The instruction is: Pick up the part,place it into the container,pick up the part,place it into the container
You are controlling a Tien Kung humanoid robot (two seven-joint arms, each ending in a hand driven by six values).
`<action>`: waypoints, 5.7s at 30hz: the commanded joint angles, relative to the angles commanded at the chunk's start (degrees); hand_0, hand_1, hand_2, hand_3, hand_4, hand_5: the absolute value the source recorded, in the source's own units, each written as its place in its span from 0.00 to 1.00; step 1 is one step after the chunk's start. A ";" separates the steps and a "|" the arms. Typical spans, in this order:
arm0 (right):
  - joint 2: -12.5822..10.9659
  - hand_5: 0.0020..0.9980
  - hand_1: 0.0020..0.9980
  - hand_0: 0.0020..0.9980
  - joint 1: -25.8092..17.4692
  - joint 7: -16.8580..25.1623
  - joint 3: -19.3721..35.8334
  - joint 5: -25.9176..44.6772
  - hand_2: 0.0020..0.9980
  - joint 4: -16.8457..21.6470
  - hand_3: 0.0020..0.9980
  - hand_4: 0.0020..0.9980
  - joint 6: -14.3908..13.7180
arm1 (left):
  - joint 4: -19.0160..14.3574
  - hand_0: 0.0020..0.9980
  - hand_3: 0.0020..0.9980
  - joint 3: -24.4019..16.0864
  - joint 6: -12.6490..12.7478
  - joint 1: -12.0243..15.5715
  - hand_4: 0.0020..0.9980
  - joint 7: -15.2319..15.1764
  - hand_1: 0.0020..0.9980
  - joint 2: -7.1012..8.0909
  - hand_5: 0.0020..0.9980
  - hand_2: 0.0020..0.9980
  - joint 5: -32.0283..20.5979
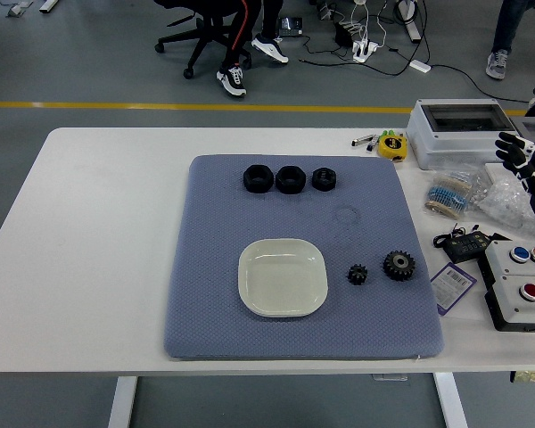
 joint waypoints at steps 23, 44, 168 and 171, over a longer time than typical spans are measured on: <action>-8.06 0.29 0.79 0.91 17.64 9.44 -23.27 -45.81 0.82 -7.88 0.87 1.00 16.39 | 0.02 0.70 0.56 0.07 0.00 0.17 0.63 0.05 0.68 0.31 0.57 0.64 -0.47; -4.92 0.23 0.78 0.83 23.47 11.50 -34.77 -41.78 0.81 -15.17 0.83 0.99 16.13 | -0.02 0.71 0.56 -0.51 -0.12 1.47 0.63 0.33 0.67 0.53 0.57 0.64 0.14; 13.14 0.30 0.17 0.08 37.87 9.08 -44.91 -52.47 0.37 -17.30 0.52 0.78 20.86 | -0.17 0.71 0.55 -2.01 -0.55 1.31 0.63 0.93 0.67 1.06 0.57 0.64 2.18; 13.55 0.42 0.19 0.11 38.00 9.27 -45.32 -53.09 0.41 -17.35 0.78 1.00 20.78 | -0.17 0.71 0.55 -2.17 -0.60 1.34 0.63 0.99 0.66 1.03 0.57 0.64 2.45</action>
